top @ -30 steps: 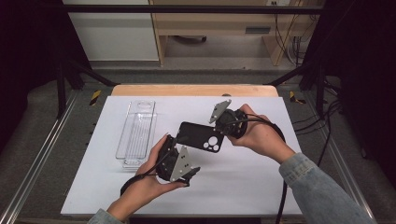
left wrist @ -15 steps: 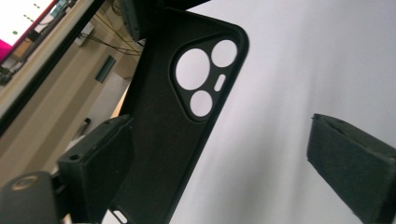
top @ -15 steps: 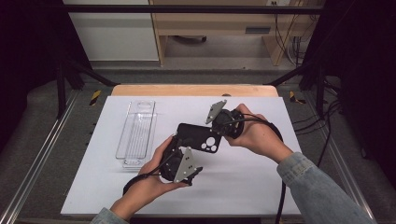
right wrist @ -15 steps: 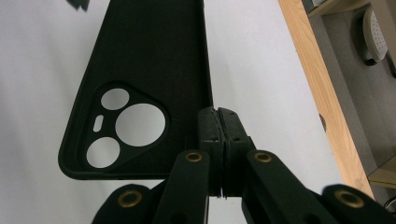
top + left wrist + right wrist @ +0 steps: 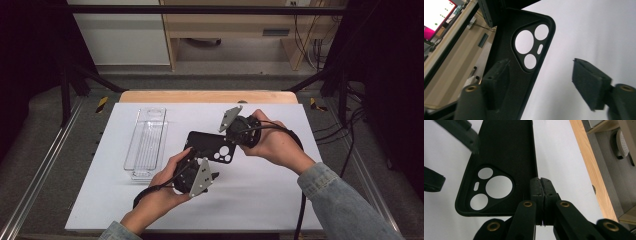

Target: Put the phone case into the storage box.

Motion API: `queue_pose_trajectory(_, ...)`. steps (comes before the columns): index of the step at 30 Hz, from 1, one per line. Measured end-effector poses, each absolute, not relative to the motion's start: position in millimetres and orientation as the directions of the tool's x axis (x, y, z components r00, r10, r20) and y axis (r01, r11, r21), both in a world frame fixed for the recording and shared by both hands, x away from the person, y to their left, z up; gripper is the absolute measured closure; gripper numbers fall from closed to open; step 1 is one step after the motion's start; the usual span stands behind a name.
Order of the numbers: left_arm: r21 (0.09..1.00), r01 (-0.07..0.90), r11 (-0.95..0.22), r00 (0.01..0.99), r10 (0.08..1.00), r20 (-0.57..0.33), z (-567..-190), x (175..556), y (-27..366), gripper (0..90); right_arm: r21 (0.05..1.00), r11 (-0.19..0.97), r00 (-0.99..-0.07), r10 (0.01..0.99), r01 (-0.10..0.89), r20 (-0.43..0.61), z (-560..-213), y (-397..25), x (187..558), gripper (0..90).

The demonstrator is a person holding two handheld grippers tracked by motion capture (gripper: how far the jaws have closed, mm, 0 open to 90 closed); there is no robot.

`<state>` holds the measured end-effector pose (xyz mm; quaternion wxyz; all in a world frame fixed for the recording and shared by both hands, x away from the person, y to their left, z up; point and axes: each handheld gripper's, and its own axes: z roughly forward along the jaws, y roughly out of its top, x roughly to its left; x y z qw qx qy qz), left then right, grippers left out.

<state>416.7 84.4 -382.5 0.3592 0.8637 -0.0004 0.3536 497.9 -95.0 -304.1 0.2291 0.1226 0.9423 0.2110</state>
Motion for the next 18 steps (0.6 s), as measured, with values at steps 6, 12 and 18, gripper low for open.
queue_pose_trajectory(6, 0.607, -0.270, -0.747, 0.752, 0.231, 0.618, -384.2, 416.2, 80.3, 51.7, 0.454, 0.881, -0.864, 0.329, 0.134, -0.382, -301.6, -95.3, 496.9, 89.9)
queue_pose_trajectory(12, 0.592, -0.287, -0.753, 0.739, 0.220, 0.637, -381.9, 416.9, 79.8, 61.3, 0.453, 0.882, -0.865, 0.324, 0.129, -0.384, -300.1, -95.0, 495.7, 89.9)
queue_pose_trajectory(18, 0.571, -0.307, -0.762, 0.727, 0.199, 0.657, -381.5, 417.1, 78.2, 66.1, 0.457, 0.880, -0.866, 0.323, 0.127, -0.382, -299.2, -94.2, 495.1, 89.9)
